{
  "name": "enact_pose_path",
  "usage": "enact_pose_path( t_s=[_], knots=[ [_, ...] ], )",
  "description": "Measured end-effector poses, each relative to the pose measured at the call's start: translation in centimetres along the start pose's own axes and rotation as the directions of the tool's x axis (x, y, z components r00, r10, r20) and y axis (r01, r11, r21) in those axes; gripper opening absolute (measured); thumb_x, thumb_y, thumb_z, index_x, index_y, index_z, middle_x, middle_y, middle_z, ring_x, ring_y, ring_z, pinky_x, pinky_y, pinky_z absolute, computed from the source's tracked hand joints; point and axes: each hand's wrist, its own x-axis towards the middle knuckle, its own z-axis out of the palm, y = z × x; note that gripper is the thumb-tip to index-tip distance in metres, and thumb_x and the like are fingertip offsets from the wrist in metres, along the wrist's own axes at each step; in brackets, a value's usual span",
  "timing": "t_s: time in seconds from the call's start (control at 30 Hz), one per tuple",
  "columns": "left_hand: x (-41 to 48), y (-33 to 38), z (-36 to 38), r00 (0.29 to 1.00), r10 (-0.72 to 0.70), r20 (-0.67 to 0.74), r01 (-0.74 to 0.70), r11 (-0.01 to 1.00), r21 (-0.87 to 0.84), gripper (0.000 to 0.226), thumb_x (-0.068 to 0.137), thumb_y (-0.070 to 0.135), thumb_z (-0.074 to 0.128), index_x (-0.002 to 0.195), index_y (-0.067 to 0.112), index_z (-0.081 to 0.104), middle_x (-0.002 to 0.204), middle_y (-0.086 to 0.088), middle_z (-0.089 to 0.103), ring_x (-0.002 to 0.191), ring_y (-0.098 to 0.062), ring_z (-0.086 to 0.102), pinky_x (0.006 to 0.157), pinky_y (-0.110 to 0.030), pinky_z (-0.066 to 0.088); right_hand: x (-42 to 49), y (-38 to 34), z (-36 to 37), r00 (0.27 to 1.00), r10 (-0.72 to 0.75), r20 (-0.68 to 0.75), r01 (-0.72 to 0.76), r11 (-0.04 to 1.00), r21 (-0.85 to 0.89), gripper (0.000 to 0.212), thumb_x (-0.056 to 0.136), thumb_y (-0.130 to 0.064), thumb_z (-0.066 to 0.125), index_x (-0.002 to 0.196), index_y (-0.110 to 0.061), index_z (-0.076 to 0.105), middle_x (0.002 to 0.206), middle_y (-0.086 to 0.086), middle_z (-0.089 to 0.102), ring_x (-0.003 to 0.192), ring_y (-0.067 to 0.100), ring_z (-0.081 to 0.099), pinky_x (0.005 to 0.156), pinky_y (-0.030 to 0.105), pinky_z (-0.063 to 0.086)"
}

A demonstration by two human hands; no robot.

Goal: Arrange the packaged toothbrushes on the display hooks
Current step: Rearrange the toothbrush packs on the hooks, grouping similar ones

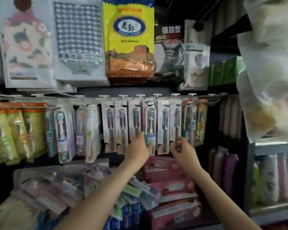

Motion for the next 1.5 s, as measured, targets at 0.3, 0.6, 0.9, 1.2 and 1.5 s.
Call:
enact_pose_path(
  t_s=[0.3, 0.6, 0.9, 1.2, 1.5],
  knots=[
    [5.2, 3.8, 3.3, 0.953, -0.291, -0.087, 0.273, 0.946, -0.177, 0.061, 0.091, 0.044, 0.056, 0.131, 0.002, 0.038, 0.097, -0.004, 0.058, 0.063, -0.009, 0.047, 0.042, -0.019, 0.027, 2.5, 3.9, -1.7, 0.995, -0.016, 0.096, 0.003, 0.991, 0.134, 0.033, 0.097, -0.019, 0.049, 0.128, -0.009, 0.046, 0.104, 0.006, 0.059, 0.086, 0.018, 0.057, 0.07, 0.029, 0.048],
    [5.8, 4.8, 4.1, 0.931, -0.357, -0.082, 0.305, 0.879, -0.367, 0.025, 0.086, 0.031, 0.062, 0.075, 0.014, 0.046, 0.06, 0.003, 0.046, 0.05, -0.011, 0.045, 0.044, -0.024, 0.031, 4.1, 4.2, -0.7, 0.984, -0.045, 0.175, 0.006, 0.976, 0.22, 0.038, 0.094, -0.02, 0.052, 0.131, -0.011, 0.045, 0.096, 0.0, 0.055, 0.081, 0.013, 0.053, 0.056, 0.015, 0.037],
    [3.0, 5.4, 2.6, 0.982, -0.165, -0.096, 0.151, 0.978, -0.142, 0.032, 0.087, 0.04, 0.059, 0.104, 0.013, 0.053, 0.07, 0.005, 0.056, 0.056, -0.011, 0.055, 0.043, -0.024, 0.038, 3.7, 2.9, -0.6, 0.988, -0.077, 0.135, 0.039, 0.964, 0.263, 0.039, 0.095, -0.02, 0.051, 0.132, -0.014, 0.044, 0.087, -0.01, 0.054, 0.078, 0.011, 0.057, 0.058, 0.015, 0.041],
    [-1.6, 2.9, -3.4, 0.99, -0.136, -0.024, 0.126, 0.961, -0.245, 0.024, 0.086, 0.044, 0.061, 0.091, 0.022, 0.053, 0.074, 0.007, 0.059, 0.065, -0.009, 0.056, 0.051, -0.025, 0.042, 0.2, -3.5, 1.4, 0.966, -0.197, 0.167, 0.092, 0.868, 0.489, 0.032, 0.098, -0.031, 0.044, 0.128, -0.02, 0.046, 0.102, -0.007, 0.058, 0.087, 0.005, 0.056, 0.07, 0.019, 0.045],
    [-5.8, -9.6, -12.4, 0.994, -0.065, 0.084, 0.08, 0.978, -0.193, 0.036, 0.09, 0.029, 0.061, 0.123, 0.016, 0.055, 0.114, -0.002, 0.067, 0.103, -0.018, 0.063, 0.085, -0.027, 0.048, -4.5, -15.2, 11.7, 0.93, -0.204, 0.306, -0.036, 0.779, 0.627, 0.023, 0.099, -0.029, 0.045, 0.083, -0.014, 0.041, 0.08, -0.002, 0.048, 0.08, 0.012, 0.05, 0.074, 0.028, 0.041]
  ],
)
